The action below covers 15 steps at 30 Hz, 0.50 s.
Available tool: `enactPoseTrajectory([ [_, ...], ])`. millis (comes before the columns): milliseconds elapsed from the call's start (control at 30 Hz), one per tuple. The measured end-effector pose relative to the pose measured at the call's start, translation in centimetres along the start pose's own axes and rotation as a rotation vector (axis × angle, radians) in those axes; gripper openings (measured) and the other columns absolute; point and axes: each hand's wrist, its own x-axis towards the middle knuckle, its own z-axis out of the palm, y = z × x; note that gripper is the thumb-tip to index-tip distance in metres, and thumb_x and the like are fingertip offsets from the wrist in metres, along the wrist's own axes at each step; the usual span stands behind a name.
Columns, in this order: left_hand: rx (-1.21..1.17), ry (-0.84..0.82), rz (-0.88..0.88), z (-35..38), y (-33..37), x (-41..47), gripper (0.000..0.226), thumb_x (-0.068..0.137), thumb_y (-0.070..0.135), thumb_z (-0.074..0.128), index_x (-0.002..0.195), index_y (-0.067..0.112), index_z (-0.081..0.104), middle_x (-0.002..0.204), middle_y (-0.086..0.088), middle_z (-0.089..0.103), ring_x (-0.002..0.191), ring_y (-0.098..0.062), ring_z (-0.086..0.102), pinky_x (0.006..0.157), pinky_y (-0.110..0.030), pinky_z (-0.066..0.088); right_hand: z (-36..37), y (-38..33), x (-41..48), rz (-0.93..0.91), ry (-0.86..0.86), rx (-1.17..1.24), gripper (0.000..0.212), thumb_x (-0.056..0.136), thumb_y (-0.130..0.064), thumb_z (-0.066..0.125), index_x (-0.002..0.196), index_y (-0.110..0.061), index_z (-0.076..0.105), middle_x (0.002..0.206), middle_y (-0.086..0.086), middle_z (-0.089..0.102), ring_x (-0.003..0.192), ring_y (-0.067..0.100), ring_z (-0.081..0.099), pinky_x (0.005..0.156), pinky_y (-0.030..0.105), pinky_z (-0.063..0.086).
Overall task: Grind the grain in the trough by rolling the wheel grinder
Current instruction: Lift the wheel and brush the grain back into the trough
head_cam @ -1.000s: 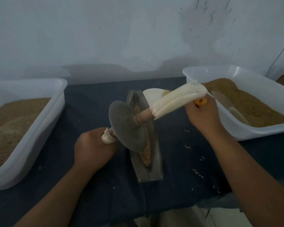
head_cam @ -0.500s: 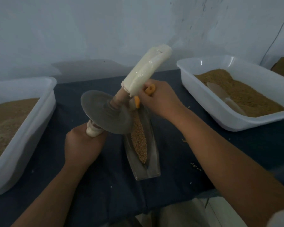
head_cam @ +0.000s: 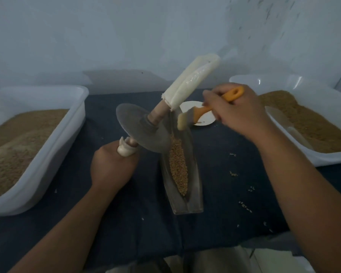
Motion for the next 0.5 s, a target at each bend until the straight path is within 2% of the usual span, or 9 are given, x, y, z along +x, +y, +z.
enactPoseTrajectory([
  [67, 0.001, 0.000, -0.009, -0.1, 0.1, 0.0, 0.019, 0.074, 0.052, 0.070, 0.076, 0.033, 0.067, 0.064, 0.009, 0.068, 0.063, -0.016, 0.068, 0.062, -0.047, 0.060, -1.2, -0.6, -0.4, 0.048, -0.032, 0.114, 0.040, 0.101, -0.048, 0.061, 0.076, -0.020, 0.074, 0.054, 0.003, 0.062, 0.046, 0.007, 0.055, 0.046, 0.020, 0.041],
  [133, -0.006, -0.002, -0.008, -0.1, 0.2, -0.1, 0.016, 0.074, 0.051, 0.070, 0.076, 0.035, 0.068, 0.064, 0.009, 0.068, 0.064, -0.017, 0.069, 0.063, -0.047, 0.061, -1.4, -0.6, -0.8, 0.105, -0.139, 0.224, 0.039, 0.100, -0.046, 0.063, 0.073, -0.019, 0.074, 0.051, 0.005, 0.058, 0.042, 0.016, 0.048, 0.039, 0.023, 0.035],
  [300, -0.004, 0.009, 0.013, -0.1, 0.3, -0.2, 0.010, 0.073, 0.047, 0.068, 0.075, 0.037, 0.067, 0.065, 0.010, 0.068, 0.065, -0.016, 0.068, 0.064, -0.046, 0.059, 1.2, 0.1, -1.5, 0.208, -0.531, 0.205, 0.037, 0.101, -0.036, 0.060, 0.069, -0.021, 0.070, 0.050, 0.004, 0.054, 0.039, 0.013, 0.040, 0.040, 0.023, 0.030],
  [367, 0.006, 0.009, 0.012, -0.1, 0.2, -0.2, 0.010, 0.073, 0.046, 0.069, 0.075, 0.037, 0.067, 0.066, 0.010, 0.069, 0.066, -0.015, 0.069, 0.065, -0.047, 0.061, 2.4, 0.1, -1.4, 0.199, -0.522, 0.139, 0.040, 0.102, -0.033, 0.057, 0.064, -0.025, 0.067, 0.051, 0.003, 0.057, 0.040, 0.014, 0.044, 0.040, 0.024, 0.034],
  [433, 0.014, 0.009, 0.012, -0.1, 0.1, -0.1, 0.011, 0.073, 0.047, 0.069, 0.074, 0.035, 0.067, 0.066, 0.009, 0.069, 0.065, -0.015, 0.069, 0.065, -0.048, 0.061, 3.1, 0.0, -1.0, 0.086, -0.418, -0.046, 0.040, 0.103, -0.032, 0.054, 0.064, -0.026, 0.063, 0.055, 0.003, 0.064, 0.043, 0.012, 0.054, 0.044, 0.021, 0.044],
  [500, 0.017, 0.009, 0.012, 0.0, 0.0, 0.0, 0.014, 0.073, 0.048, 0.069, 0.073, 0.034, 0.067, 0.064, 0.009, 0.068, 0.065, -0.016, 0.068, 0.065, -0.048, 0.061, 3.1, -0.1, -0.4, 0.026, -0.312, -0.081, 0.038, 0.103, -0.034, 0.053, 0.069, -0.021, 0.064, 0.056, 0.003, 0.065, 0.045, 0.011, 0.057, 0.045, 0.019, 0.047],
])
